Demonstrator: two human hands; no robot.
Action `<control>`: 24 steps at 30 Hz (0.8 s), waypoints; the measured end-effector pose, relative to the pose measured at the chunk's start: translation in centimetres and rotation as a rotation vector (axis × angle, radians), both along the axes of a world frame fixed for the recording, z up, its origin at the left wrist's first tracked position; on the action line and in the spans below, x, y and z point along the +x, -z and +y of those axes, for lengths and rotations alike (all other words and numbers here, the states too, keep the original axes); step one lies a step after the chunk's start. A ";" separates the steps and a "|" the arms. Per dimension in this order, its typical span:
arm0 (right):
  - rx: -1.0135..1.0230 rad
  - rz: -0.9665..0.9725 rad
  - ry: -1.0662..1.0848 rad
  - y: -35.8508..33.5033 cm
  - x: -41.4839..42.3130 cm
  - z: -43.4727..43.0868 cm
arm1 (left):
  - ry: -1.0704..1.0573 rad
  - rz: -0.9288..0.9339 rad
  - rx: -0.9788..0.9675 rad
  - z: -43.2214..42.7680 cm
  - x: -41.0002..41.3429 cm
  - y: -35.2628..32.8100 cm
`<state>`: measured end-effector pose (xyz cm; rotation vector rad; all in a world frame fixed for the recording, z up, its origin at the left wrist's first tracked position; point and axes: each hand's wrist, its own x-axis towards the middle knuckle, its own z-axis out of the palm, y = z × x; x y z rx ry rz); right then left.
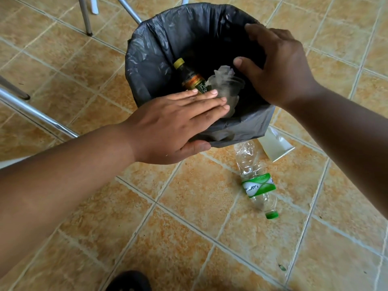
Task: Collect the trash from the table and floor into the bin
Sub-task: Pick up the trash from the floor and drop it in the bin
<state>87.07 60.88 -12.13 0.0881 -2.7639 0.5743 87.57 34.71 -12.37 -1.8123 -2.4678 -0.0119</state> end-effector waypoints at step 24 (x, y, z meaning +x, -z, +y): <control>0.349 -0.622 -0.152 17.5 14.7 2.1 | 0.005 0.021 -0.022 -0.1 -0.2 0.1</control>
